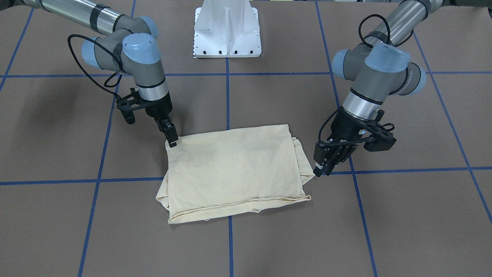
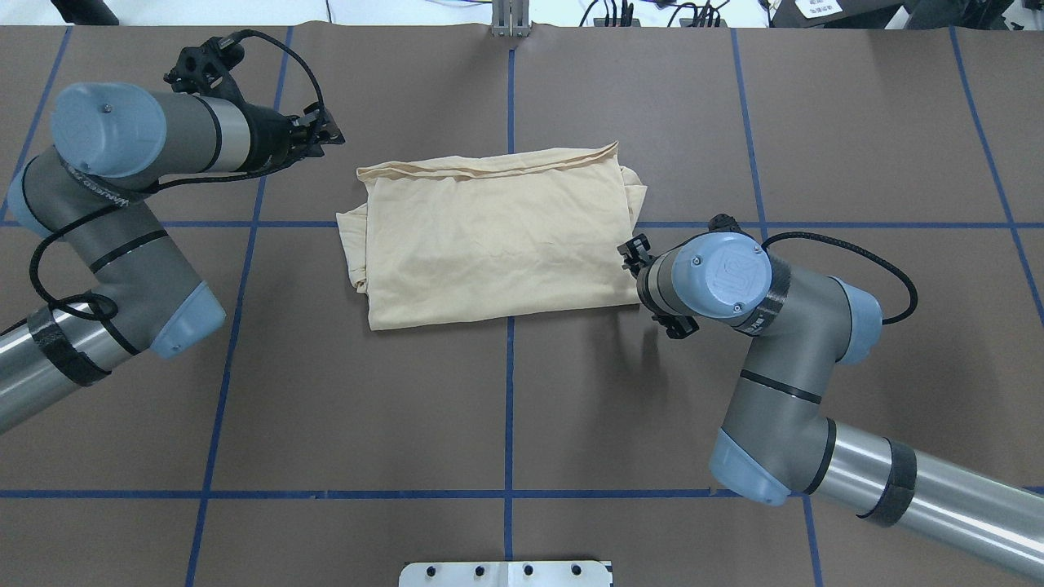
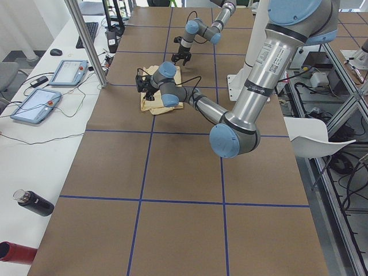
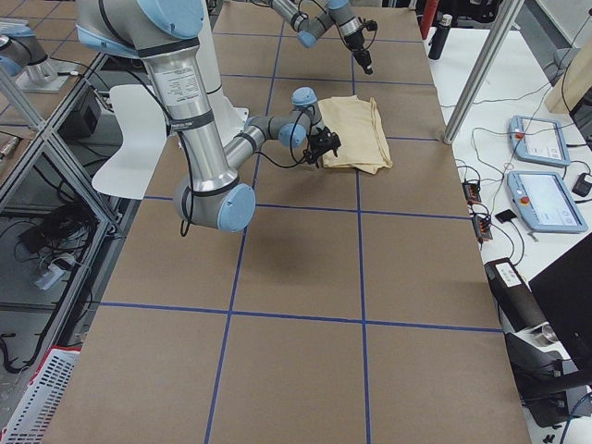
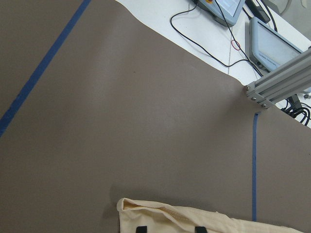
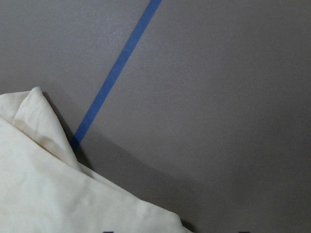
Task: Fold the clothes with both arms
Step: 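Lower the right gripper to the folded shirt's side edge and grasp it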
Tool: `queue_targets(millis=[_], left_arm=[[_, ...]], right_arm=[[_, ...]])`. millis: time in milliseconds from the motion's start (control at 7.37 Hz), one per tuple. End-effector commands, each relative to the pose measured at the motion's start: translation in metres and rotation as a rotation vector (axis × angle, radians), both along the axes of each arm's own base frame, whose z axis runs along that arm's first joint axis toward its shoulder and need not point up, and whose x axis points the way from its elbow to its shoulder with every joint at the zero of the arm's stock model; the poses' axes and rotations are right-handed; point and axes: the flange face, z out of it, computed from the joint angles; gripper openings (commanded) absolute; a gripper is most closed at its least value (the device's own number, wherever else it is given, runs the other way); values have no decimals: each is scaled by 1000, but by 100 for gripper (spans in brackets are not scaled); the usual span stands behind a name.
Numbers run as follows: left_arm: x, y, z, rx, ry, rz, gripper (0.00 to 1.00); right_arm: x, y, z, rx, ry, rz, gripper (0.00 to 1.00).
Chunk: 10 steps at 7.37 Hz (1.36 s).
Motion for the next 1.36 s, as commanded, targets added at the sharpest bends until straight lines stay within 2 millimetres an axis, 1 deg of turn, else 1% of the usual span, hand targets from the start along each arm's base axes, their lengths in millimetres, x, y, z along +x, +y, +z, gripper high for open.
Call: queue_targets(millis=[0, 271, 407, 678, 814, 950, 1085, 1221], left_arm=[[1, 0, 3, -4, -4, 2, 44], [2, 0, 4, -4, -7, 4, 44], [2, 0, 4, -4, -7, 4, 43], [2, 0, 4, -3, -8, 5, 44], [2, 0, 4, -4, -7, 4, 44], [2, 0, 4, -4, -7, 4, 44], [2, 0, 4, -3, -8, 3, 43], [0, 4, 17, -12, -20, 9, 44]], right_arm=[[-1, 0, 1, 2, 1, -3, 89], [-3, 0, 3, 1, 6, -5, 88], [-4, -1, 7, 0, 14, -6, 88], [-6, -1, 7, 0, 11, -7, 88], [-5, -1, 7, -1, 10, -4, 74], [-5, -1, 7, -1, 10, -4, 53], [-5, -2, 7, -1, 10, -3, 37], [-4, -3, 5, 3, 7, -4, 0]])
